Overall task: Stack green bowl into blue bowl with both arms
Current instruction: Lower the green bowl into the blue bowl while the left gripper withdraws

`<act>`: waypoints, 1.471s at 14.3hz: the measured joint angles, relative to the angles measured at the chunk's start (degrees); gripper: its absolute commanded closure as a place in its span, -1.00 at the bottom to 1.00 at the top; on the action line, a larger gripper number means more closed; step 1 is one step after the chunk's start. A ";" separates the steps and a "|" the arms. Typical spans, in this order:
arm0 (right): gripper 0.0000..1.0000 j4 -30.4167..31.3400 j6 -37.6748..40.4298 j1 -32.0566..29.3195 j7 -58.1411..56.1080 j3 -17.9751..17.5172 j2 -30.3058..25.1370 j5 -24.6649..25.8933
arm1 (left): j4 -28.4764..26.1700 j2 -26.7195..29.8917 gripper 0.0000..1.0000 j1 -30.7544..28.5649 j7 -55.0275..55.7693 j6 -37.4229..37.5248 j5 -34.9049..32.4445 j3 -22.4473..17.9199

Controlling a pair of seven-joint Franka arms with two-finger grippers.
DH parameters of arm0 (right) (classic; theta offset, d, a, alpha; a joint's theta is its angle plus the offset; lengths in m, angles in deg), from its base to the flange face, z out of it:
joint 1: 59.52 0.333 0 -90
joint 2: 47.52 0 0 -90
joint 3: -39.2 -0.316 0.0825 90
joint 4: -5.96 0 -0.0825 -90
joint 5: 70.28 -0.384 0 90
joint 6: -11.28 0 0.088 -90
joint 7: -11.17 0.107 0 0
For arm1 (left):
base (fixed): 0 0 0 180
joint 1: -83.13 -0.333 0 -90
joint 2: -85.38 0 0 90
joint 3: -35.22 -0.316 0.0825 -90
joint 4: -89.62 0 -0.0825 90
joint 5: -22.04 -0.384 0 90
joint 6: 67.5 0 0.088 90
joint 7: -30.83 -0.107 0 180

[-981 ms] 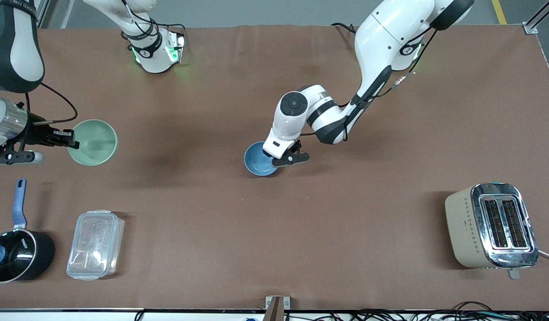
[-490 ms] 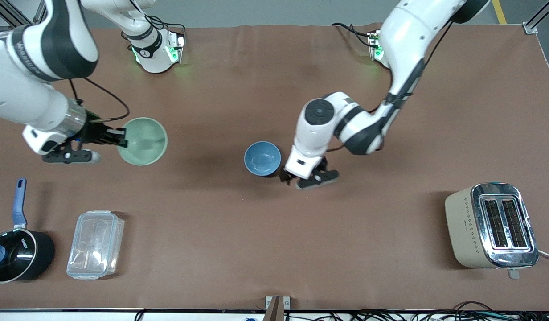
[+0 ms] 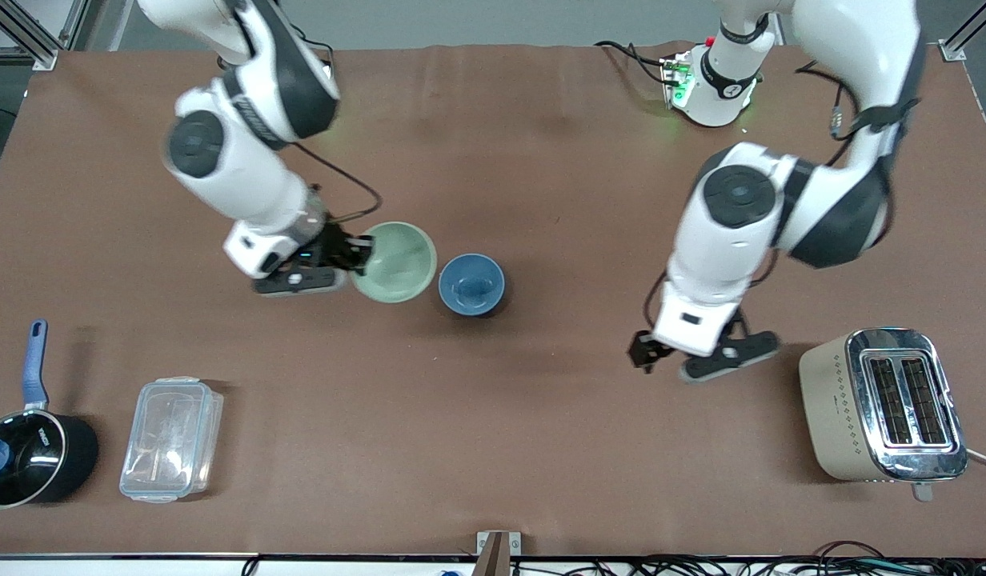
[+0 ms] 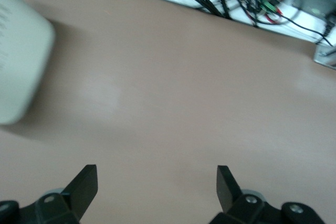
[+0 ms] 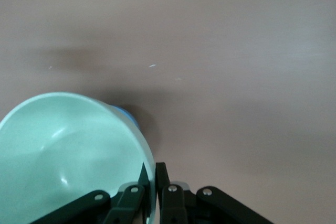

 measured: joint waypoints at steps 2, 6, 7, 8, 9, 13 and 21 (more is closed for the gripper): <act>0.98 0.07 -4.15 3.27 0.40 0.06 3.64 0.00 | 0.32 3.41 -1.00 -2.80 -5.49 3.99 0.01 0.12; 0.98 0.12 -10.02 6.62 0.47 0.10 9.76 0.00 | 0.35 9.59 -1.00 -6.71 -17.86 10.91 8.81 -0.29; 0.98 0.34 -11.96 7.14 0.47 0.10 10.94 0.00 | 0.33 11.23 -1.00 -6.78 -21.38 13.18 10.36 -1.65; 0.98 0.76 -14.14 7.59 0.47 0.11 11.95 0.00 | 0.26 12.79 -1.00 -6.68 -24.38 15.57 11.46 -3.17; 0.98 1.42 -16.12 7.96 0.47 0.12 12.85 0.00 | 0.11 14.28 -1.00 -6.31 -26.84 17.60 12.78 -4.91; 0.97 2.68 -19.59 8.81 0.47 0.13 15.01 0.00 | -1.58 18.62 -1.00 -5.28 -33.51 21.59 18.20 -10.27; 0.85 4.22 -21.65 8.97 0.40 0.31 15.24 0.01 | -6.65 25.89 -1.00 -5.21 -42.75 24.44 19.79 -14.21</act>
